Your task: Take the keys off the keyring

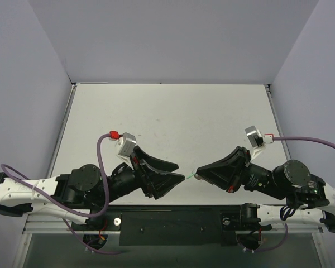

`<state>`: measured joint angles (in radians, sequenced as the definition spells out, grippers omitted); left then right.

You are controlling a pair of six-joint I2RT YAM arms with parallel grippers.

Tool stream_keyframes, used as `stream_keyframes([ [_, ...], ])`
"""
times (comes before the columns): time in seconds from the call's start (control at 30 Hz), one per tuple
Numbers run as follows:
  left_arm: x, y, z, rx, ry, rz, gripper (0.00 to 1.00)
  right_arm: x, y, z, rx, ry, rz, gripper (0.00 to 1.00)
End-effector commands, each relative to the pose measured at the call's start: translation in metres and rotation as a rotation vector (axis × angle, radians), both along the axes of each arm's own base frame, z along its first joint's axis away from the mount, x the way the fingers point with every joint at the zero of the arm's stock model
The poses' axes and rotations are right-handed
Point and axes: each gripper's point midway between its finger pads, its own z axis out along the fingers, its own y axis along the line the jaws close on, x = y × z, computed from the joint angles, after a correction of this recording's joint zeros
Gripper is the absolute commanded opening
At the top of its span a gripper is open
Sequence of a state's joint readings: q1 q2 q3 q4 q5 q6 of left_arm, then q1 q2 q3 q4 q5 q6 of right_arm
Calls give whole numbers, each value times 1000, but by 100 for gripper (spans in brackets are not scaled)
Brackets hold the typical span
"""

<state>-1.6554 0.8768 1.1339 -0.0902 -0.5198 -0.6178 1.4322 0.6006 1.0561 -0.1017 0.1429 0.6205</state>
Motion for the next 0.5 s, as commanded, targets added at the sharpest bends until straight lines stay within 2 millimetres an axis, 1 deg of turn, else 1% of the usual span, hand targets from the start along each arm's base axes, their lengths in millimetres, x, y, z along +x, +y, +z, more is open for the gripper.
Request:
stream_keyframes([
  [0.0,-3,17,22,-60,-51,-23,59,-13,2,19,46,-40,78,0],
  [0.1,-9,15,24,-85,-67,-55,54,-20,5,23,45,-52,115,0],
  [0.13,-12,13,29,-109,-71,-70,50,-21,6,23,43,-54,125,0],
  [0.17,-15,13,32,-125,-78,-86,48,-21,7,24,44,-56,125,0],
  [0.23,-19,9,32,-127,-87,-108,45,-21,7,27,52,-58,125,0],
  [0.47,-24,-1,26,-117,-92,-131,43,-21,7,32,71,-58,120,0],
])
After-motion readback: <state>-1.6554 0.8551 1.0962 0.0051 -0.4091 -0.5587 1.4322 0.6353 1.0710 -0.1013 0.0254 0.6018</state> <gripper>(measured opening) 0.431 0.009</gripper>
